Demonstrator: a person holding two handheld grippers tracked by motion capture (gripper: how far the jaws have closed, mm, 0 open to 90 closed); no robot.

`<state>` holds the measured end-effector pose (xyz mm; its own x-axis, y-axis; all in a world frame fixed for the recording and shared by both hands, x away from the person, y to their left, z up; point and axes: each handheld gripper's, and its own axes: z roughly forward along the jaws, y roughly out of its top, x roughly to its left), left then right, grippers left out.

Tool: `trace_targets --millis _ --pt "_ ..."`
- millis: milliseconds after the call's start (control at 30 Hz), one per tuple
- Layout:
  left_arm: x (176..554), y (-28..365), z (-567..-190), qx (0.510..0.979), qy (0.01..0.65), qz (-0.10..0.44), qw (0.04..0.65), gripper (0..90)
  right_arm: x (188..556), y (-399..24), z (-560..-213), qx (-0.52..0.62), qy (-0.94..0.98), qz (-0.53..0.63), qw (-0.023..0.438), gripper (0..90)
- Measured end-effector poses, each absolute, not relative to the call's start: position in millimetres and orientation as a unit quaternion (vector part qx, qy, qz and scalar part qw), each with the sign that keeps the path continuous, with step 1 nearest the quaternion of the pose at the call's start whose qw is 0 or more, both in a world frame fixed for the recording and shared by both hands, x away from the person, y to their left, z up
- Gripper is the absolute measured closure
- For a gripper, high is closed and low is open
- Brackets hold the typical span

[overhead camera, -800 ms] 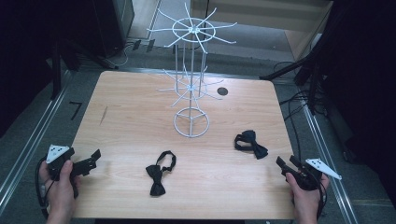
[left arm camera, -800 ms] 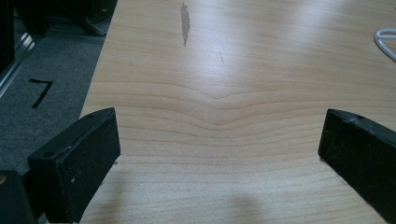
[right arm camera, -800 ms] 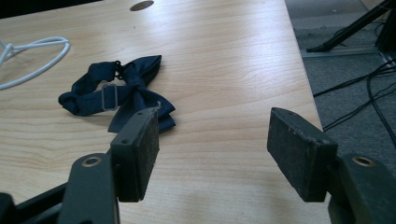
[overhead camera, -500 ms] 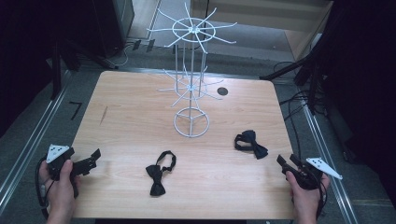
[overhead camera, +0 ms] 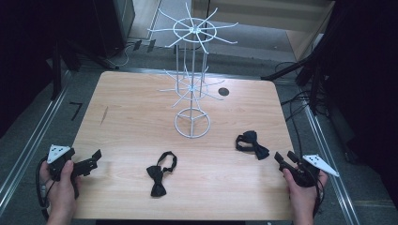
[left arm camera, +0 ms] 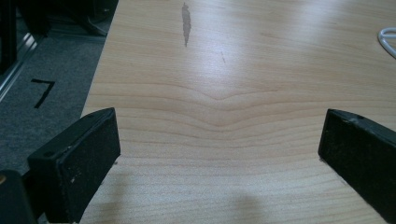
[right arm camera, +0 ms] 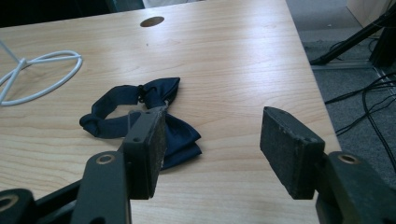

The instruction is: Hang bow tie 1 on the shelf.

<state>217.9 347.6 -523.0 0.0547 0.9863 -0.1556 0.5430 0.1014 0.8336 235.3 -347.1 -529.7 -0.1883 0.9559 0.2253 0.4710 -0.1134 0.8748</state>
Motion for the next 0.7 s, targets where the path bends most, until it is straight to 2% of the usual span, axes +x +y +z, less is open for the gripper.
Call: trace_targets --millis 567,700 --pt "219 347 -523 0.613 0.626 0.28 0.392 0.0 254 -327 -536 0.571 0.634 0.453 0.257 41.4" --pt "221 347 -523 0.614 0.626 0.28 0.391 0.0 258 -327 -538 0.576 0.629 0.462 0.242 41.8"
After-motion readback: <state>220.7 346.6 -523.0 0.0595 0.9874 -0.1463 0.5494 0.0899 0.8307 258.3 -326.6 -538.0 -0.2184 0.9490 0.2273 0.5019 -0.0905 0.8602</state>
